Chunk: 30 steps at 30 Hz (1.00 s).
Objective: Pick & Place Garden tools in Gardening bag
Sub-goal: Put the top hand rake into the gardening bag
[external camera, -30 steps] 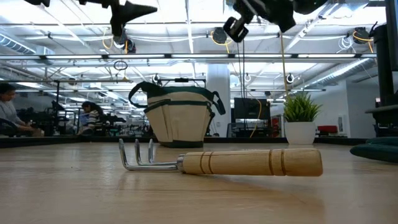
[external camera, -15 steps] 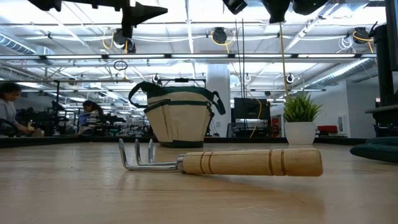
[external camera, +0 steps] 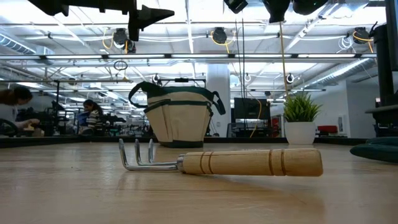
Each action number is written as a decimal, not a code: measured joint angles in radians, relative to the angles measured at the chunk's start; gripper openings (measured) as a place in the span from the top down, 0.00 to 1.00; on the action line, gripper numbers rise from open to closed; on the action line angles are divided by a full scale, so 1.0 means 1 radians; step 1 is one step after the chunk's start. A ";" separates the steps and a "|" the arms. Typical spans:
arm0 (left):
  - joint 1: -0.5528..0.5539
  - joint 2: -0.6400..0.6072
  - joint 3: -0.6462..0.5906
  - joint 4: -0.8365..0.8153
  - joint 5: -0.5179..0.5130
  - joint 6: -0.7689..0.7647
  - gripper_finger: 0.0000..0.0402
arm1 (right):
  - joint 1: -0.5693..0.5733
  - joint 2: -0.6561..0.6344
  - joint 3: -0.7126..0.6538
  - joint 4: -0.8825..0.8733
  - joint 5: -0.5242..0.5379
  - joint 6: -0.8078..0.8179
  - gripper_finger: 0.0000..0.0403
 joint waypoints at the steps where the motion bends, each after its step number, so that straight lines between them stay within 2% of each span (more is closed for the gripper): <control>1: 0.000 0.000 0.000 0.001 0.000 0.000 0.34 | 0.000 0.000 0.000 -0.003 0.020 -0.001 0.87; 5: 0.000 0.000 0.000 0.006 0.000 -0.001 0.34 | 0.000 0.000 0.000 -0.040 0.130 -0.073 0.87; 11: 0.000 0.000 0.022 0.008 0.000 0.001 0.34 | 0.002 0.000 0.000 -0.194 0.353 -0.293 0.87; 16: 0.000 0.000 0.065 0.005 0.010 0.052 0.34 | 0.002 0.000 0.000 -0.274 0.592 -0.424 0.87; 21: 0.000 0.000 0.101 0.002 0.001 0.108 0.34 | 0.011 0.000 0.000 -0.276 0.815 -0.487 0.87; 27: 0.009 0.016 0.154 -0.064 -0.102 0.188 0.34 | 0.059 0.000 0.023 -0.272 0.944 -0.583 0.87; 30: 0.026 0.043 0.194 -0.091 -0.122 0.205 0.34 | 0.079 0.000 0.033 -0.273 0.984 -0.628 0.87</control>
